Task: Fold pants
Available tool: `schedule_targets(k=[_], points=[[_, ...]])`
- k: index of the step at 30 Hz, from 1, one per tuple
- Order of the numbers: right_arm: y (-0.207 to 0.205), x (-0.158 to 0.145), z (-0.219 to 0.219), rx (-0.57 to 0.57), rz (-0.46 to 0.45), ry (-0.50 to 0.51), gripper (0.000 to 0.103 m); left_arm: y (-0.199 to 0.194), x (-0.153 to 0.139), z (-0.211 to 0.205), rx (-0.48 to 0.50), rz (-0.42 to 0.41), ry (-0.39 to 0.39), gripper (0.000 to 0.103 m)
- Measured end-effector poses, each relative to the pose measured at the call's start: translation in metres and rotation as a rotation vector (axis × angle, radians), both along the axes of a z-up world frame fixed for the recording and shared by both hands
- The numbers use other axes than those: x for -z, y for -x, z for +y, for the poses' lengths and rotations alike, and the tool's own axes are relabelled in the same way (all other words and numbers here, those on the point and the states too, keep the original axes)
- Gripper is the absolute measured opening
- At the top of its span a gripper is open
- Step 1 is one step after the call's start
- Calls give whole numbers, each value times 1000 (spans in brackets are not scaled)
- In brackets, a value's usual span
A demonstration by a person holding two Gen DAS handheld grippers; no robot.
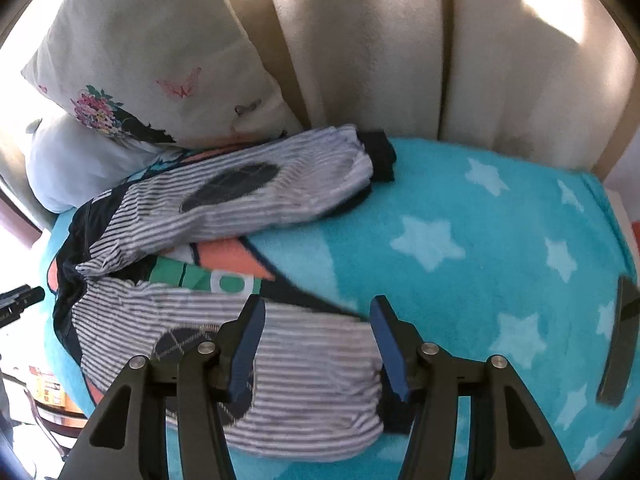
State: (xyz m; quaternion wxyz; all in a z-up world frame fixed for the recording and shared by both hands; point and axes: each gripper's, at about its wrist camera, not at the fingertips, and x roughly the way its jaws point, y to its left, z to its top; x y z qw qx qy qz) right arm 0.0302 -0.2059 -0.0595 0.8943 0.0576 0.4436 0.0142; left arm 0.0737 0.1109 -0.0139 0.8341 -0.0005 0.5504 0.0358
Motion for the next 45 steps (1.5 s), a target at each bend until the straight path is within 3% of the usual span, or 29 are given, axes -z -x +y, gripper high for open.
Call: schedule_targets(k=[8, 16, 28, 33, 35, 36, 37, 38, 39, 40, 41, 45], points=[[-56, -41, 27, -160, -100, 206, 62, -69, 5, -18, 205, -15, 2, 53], [-129, -16, 53, -273, -38, 361, 62, -124, 30, -38, 372, 35, 4, 53], [-199, 18, 67, -415, 91, 347, 62, -172, 68, -45, 515, 138, 75, 53], [-208, 27, 57, -442, 81, 321, 80, -178, 83, -50, 563, 186, 84, 54], [-211, 28, 48, -423, 93, 256, 80, -181, 84, -51, 567, 198, 81, 54], [-213, 29, 44, -408, 107, 215, 78, -184, 84, -53, 568, 205, 73, 50], [-213, 28, 42, -402, 112, 200, 71, -185, 83, -56, 580, 213, 84, 33], [-212, 27, 42, -399, 121, 185, 65, -187, 82, -60, 591, 219, 98, 23], [-212, 25, 42, -397, 130, 172, 48, -187, 80, -61, 599, 225, 108, 9], [-212, 23, 41, -396, 136, 159, 20, -187, 78, -61, 603, 227, 120, 9], [-212, 21, 39, -394, 152, 121, 10, -185, 75, -61, 602, 218, 119, 8], [-206, 14, 30, -371, 158, 53, 7, -183, 62, -56, 574, 185, 148, 8]])
